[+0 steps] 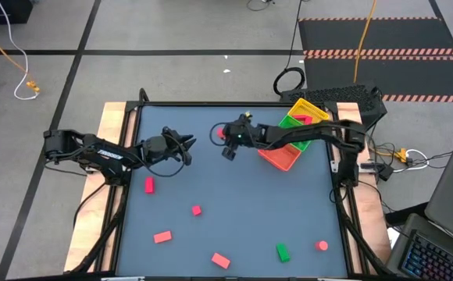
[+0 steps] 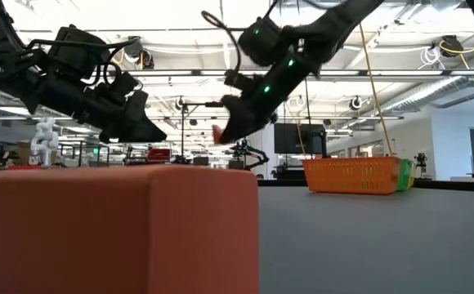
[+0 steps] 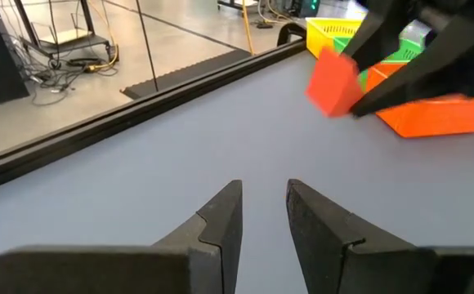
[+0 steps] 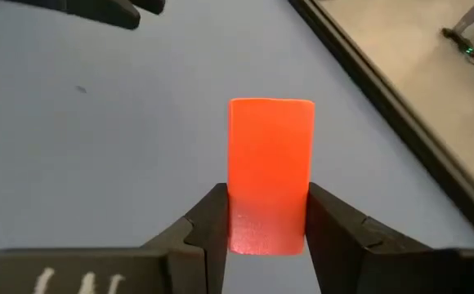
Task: Sort & place blocks by color
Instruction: Put the orange block into the orange bin
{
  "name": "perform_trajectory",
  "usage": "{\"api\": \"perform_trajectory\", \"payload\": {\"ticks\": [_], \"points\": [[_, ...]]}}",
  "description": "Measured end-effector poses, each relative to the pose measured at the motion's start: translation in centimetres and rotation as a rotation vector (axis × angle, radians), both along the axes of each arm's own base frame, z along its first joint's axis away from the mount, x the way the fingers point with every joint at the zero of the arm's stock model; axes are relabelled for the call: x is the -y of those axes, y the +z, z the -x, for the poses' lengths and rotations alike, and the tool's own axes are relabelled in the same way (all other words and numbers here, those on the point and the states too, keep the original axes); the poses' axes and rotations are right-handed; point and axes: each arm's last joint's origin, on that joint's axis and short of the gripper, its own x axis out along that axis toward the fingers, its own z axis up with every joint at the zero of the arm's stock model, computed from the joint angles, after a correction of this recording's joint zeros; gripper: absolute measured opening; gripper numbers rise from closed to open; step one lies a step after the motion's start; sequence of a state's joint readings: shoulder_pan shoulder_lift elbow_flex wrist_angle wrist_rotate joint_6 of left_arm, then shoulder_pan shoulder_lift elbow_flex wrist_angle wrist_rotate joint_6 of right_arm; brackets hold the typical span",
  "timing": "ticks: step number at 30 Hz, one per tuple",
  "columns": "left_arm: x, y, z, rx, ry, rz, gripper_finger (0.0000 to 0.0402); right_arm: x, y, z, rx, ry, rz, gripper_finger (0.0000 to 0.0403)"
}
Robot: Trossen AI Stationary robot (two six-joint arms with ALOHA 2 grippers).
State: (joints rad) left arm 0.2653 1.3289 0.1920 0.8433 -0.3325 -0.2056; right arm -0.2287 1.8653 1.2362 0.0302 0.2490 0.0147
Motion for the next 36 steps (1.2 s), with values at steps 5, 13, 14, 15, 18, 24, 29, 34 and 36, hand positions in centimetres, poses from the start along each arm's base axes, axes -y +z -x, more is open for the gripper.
{"api": "perform_trajectory", "payload": {"ticks": [5, 13, 14, 15, 18, 24, 29, 34, 36], "points": [[0.0, 0.0, 0.0, 0.016, 0.009, 0.024, 0.0099, -0.5, 1.4, 2.8, -0.129, -0.044, 0.022, 0.0118], [0.6, -0.3, -0.1, 0.040, 0.009, 0.115, 0.0099, -2.8, 3.2, 10.4, -0.091, -0.235, -0.058, 0.0118], [0.7, -0.3, -0.1, 0.039, 0.006, 0.123, 0.0099, -3.2, 3.6, 11.4, -0.068, -0.265, -0.059, 0.0118], [0.9, -0.4, -0.1, 0.041, -0.001, 0.129, 0.0099, -3.6, 3.8, 12.4, -0.046, -0.292, -0.067, 0.0118], [1.5, -0.4, -0.3, 0.045, -0.039, 0.156, 0.0099, -4.6, 3.5, 15.3, 0.012, -0.358, -0.129, 0.0118], [2.7, -0.7, -0.4, 0.027, -0.105, 0.203, 0.0099, -5.7, -0.2, 18.9, 0.027, -0.446, -0.232, 0.0118], [3.0, -0.9, -0.5, 0.027, -0.135, 0.256, 0.0099, -5.8, -1.9, 19.7, 0.009, -0.467, -0.243, 0.0118], [3.2, -1.3, -0.3, -0.007, -0.166, 0.355, 0.0099, -5.8, -2.1, 19.7, 0.010, -0.461, -0.238, 0.0156], [3.2, -1.5, -0.4, -0.050, -0.167, 0.370, 0.0099, -5.8, -2.1, 19.7, 0.011, -0.462, -0.235, 0.0202]]}}
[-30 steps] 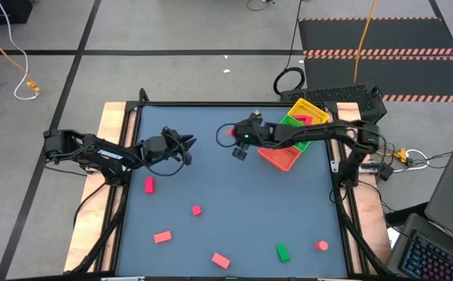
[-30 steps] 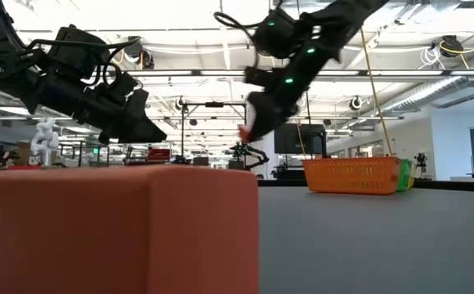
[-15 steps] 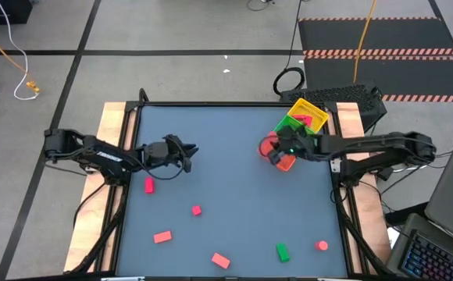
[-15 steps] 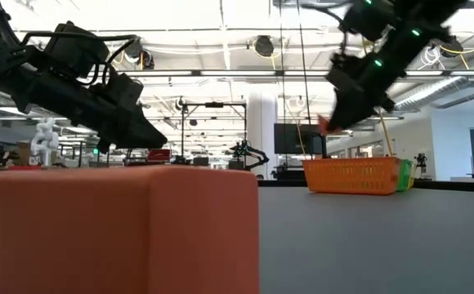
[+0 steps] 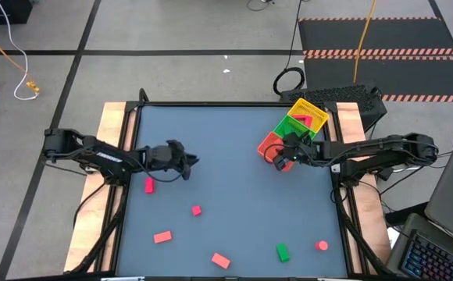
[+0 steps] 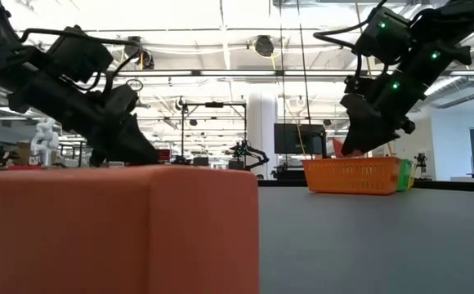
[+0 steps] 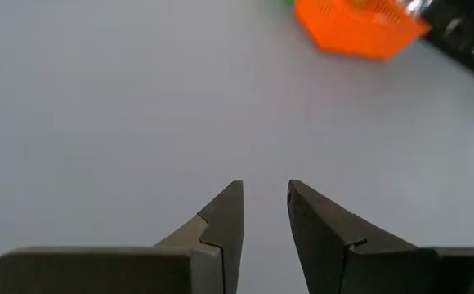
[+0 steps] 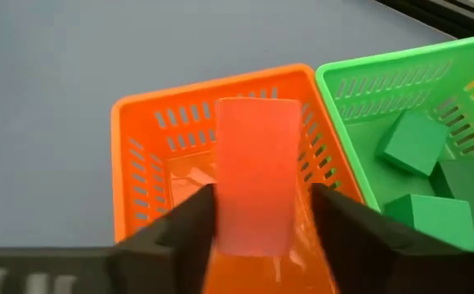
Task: Sort & place blocks by color
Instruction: Put the orange block into the orange bin
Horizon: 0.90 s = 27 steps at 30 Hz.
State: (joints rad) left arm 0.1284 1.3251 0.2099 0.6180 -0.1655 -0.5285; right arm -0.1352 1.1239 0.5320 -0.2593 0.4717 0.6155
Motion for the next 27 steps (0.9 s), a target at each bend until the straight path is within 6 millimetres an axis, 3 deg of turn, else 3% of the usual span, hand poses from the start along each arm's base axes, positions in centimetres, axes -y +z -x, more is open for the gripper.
{"api": "perform_trajectory", "payload": {"ticks": [4, 9, 17, 21, 27], "points": [[0.1, 0.4, -0.8, -0.079, -0.024, -0.007, 0.0099, 0.0, 0.0, 0.0, -0.015, 0.021, 0.014, 0.0279], [0.3, 2.0, -2.4, -0.109, -0.078, -0.069, 0.0099, 0.0, 0.0, 0.0, -0.019, 0.037, 0.011, 0.0325], [0.1, 4.8, -4.5, -0.064, -0.145, -0.209, 0.0099, -0.8, 1.5, 0.4, 0.093, 0.238, -0.151, 0.0332], [0.0, 5.1, -4.7, -0.062, -0.161, -0.248, 0.0099, -1.7, 2.1, 0.9, 0.150, 0.441, -0.361, 0.0327], [0.0, 5.2, -4.7, -0.060, -0.161, -0.249, 0.0099, -3.4, 2.2, 1.6, 0.148, 0.545, -0.701, 0.0314]]}}
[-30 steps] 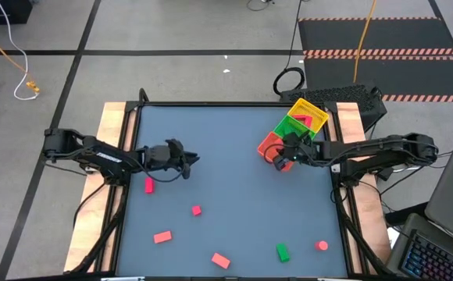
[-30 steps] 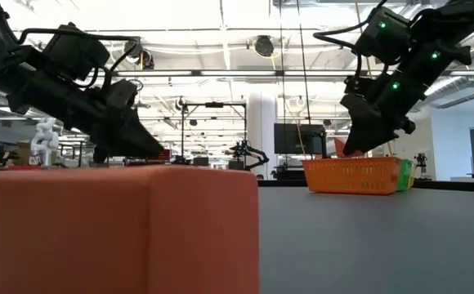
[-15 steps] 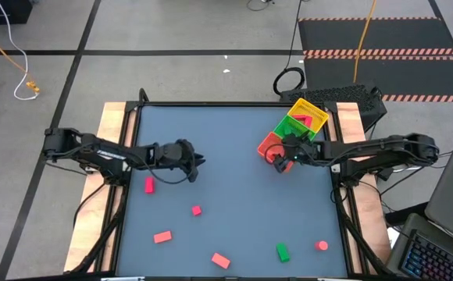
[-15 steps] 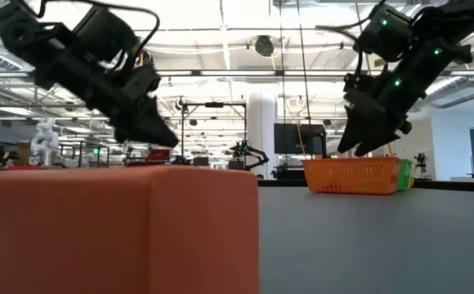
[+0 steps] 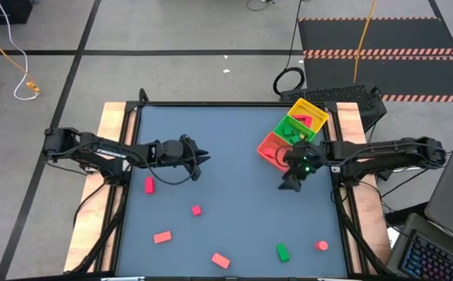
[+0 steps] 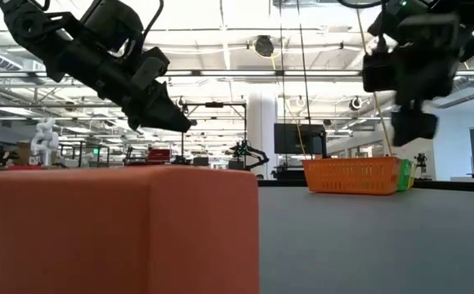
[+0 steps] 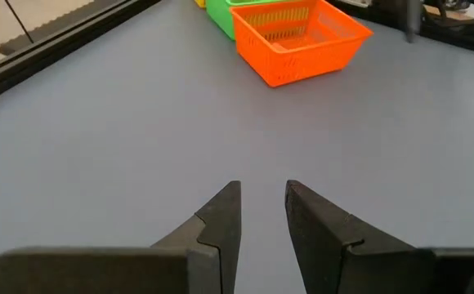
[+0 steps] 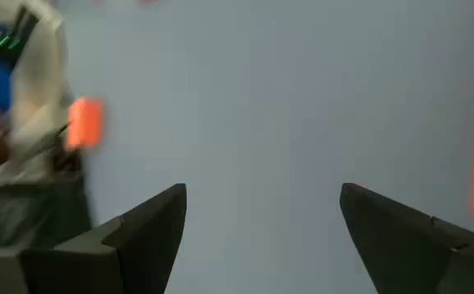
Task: Sort & place blocks by color
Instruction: Put the orange block into the orange bin
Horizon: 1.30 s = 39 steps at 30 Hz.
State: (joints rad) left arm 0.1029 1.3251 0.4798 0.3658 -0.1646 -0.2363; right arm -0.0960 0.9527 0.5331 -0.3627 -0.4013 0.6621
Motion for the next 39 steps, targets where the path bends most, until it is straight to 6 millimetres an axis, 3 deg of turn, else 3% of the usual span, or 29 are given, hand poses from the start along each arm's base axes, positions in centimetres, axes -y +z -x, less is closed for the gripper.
{"api": "perform_trajectory", "payload": {"ticks": [6, 13, 16, 19, 24, 28, 39], "points": [[0.4, 0.2, -0.2, 0.024, -0.016, -0.002, 0.0099, -2.8, 0.3, -0.1, -0.006, 0.139, -0.135, 0.0313], [1.7, 0.2, -0.3, 0.030, -0.067, 0.004, 0.0099, -7.6, 2.5, -0.8, 0.356, 0.385, -0.004, 0.0313], [2.6, 0.2, -0.3, 0.031, -0.099, 0.009, 0.0099, -9.3, 2.7, -0.5, 0.404, 0.417, 0.031, 0.0313], [3.5, 0.2, -0.3, 0.032, -0.133, 0.017, 0.0099, -10.6, 2.2, 0.0, 0.318, 0.368, -0.023, 0.0313], [5.0, 0.2, -0.2, 0.035, -0.174, 0.029, 0.0099, -13.0, 0.3, 2.0, -0.001, 0.360, -0.167, 0.0313], [5.9, 0.3, -0.1, 0.038, -0.197, 0.021, 0.0099, -14.6, -0.1, 3.4, -0.212, 0.391, -0.330, 0.0313], [7.8, 0.4, 0.1, 0.057, -0.231, 0.019, 0.0099, -15.8, 0.2, 5.2, -0.550, 0.242, -0.547, 0.0313]]}}
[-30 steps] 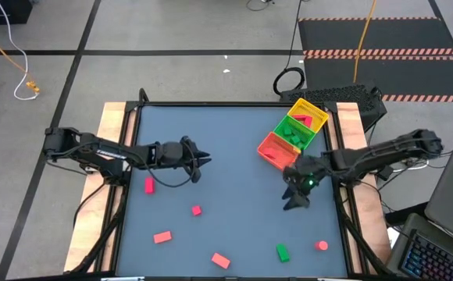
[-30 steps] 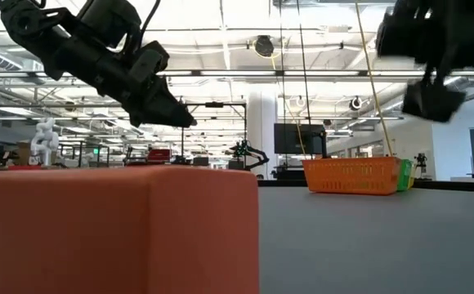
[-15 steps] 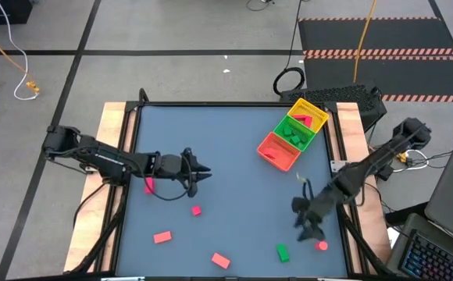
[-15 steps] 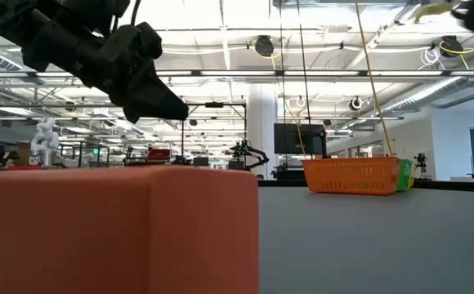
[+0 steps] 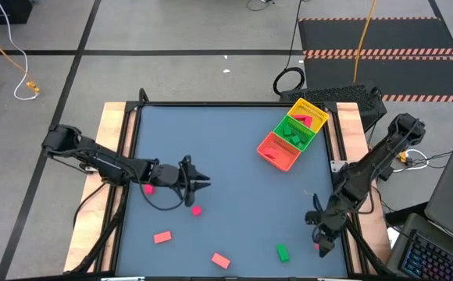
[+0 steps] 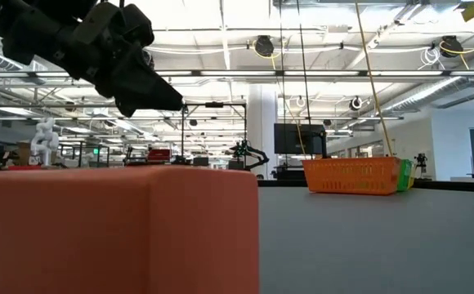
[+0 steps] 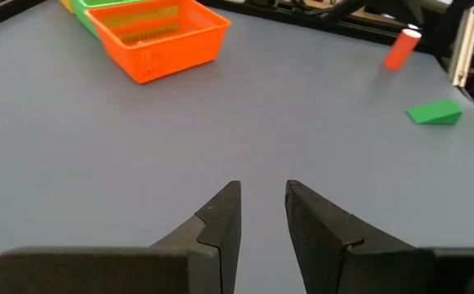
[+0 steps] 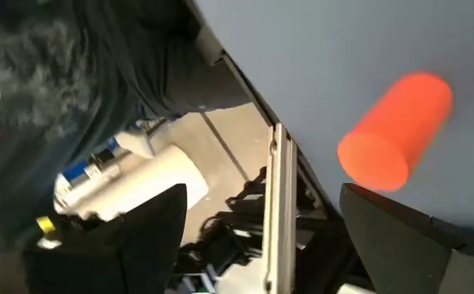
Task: Sort & place blocks by color
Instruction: Put the orange block into the orange bin
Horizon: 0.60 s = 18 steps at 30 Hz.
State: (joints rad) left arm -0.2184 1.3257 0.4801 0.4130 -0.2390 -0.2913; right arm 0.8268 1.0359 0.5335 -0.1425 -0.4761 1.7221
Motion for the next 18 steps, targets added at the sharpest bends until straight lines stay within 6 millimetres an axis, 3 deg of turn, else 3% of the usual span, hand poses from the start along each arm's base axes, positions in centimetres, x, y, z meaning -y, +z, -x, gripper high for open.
{"api": "perform_trajectory", "payload": {"ticks": [10, 18], "points": [[0.7, 0.1, 0.1, 0.012, -0.003, -0.012, 0.0099, -0.3, -0.3, 0.9, -0.403, -0.208, -0.013, 0.0313], [0.9, 0.0, 0.2, 0.005, -0.014, -0.021, 0.0099, 1.0, -1.5, 1.5, -0.620, -0.347, 0.136, 0.0313]]}}
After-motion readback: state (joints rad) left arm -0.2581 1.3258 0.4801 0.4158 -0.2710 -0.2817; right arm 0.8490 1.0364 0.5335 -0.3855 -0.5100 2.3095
